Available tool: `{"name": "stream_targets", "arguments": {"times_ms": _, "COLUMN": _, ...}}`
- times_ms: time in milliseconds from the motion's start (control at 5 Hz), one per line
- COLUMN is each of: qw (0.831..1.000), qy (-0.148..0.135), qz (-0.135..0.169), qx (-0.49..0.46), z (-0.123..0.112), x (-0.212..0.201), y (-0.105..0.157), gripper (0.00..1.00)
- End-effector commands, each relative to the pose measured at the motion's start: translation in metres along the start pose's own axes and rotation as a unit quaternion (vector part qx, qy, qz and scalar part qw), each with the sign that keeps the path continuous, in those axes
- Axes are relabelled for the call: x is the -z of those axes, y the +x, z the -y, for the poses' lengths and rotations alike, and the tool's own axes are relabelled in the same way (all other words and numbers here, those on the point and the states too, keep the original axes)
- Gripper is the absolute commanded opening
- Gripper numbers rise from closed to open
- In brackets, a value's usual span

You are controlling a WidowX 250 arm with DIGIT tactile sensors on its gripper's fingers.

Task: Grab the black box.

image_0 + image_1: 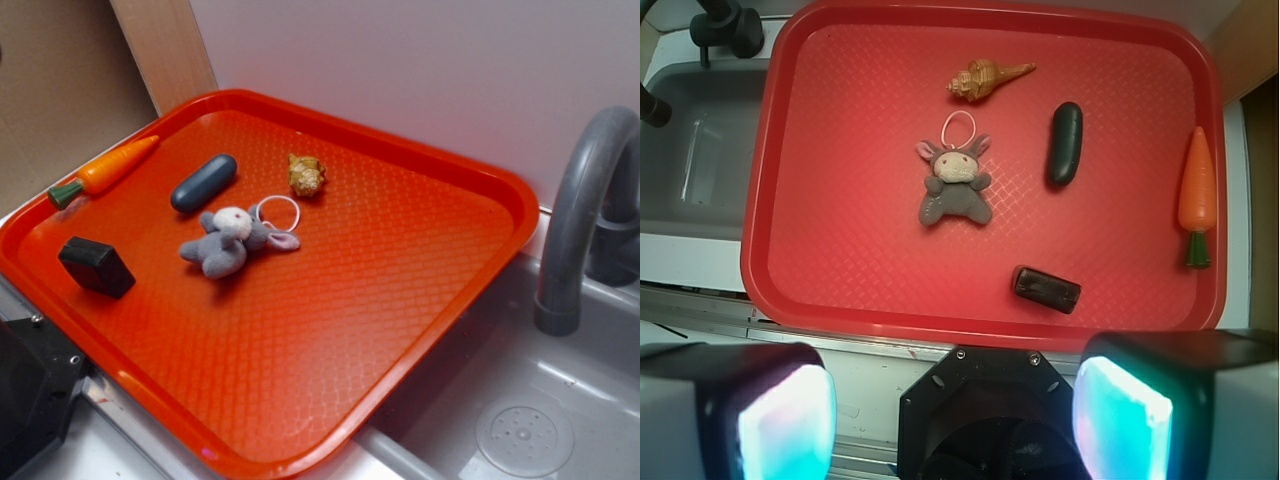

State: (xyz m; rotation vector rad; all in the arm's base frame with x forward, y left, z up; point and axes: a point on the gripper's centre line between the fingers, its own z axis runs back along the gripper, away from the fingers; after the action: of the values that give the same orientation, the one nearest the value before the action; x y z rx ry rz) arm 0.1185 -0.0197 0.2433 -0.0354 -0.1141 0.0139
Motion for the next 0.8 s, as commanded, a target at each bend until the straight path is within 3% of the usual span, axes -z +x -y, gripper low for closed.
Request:
{"name": "stream_targets", "arguments": {"times_ms": 0, "qw": 1.000, "qy": 0.000, "qz": 0.000, "qx": 0.000, "z": 0.000, "x": 0.000, "y": 0.000, "gripper": 1.00}}
{"name": "stream_targets", "arguments": {"times_ms": 200, "qw": 0.998, "qy": 0.042, "qz": -0.021, "qx": -0.031, "z": -0.026, "x": 0.046, "y": 0.004, "gripper": 1.00}}
{"name": "stream_targets", "arguments": {"times_ms": 400, "qw": 0.999, "qy": 0.028, "qz": -0.030, "qx": 0.009, "z": -0.059, "x": 0.076, "y": -0.011, "gripper": 1.00}}
{"name": "stream_targets", "arguments": {"times_ms": 600, "qw": 0.991, "qy": 0.011, "qz": -0.013, "qx": 0.133, "z": -0.080, "x": 0.096, "y": -0.018, "gripper": 1.00}}
